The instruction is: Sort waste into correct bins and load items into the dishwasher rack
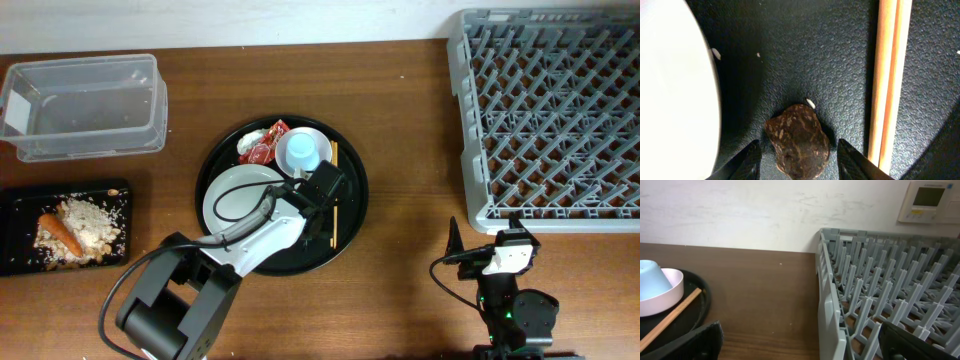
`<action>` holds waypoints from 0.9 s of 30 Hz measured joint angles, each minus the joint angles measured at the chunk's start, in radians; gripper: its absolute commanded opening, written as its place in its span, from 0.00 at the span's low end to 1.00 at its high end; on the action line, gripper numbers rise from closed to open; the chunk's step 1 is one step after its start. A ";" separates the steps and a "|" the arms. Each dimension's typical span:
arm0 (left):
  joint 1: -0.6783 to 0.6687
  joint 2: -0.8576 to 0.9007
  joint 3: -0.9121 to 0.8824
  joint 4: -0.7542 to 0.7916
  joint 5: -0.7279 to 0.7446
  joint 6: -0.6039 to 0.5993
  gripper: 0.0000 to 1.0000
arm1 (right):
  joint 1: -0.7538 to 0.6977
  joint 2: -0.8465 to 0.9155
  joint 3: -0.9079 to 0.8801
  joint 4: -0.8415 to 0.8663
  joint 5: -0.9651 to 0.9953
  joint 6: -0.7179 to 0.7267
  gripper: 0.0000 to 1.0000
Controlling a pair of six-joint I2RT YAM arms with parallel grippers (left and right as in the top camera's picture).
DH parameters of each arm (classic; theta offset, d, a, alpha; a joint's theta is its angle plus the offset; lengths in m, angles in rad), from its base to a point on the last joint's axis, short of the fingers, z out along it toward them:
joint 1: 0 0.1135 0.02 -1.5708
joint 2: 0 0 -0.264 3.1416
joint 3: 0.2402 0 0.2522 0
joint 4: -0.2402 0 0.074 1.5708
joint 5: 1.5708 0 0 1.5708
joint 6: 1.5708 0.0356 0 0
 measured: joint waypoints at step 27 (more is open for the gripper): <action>0.000 0.013 0.001 0.014 -0.013 0.000 0.32 | 0.000 0.000 0.000 0.000 0.000 0.000 0.98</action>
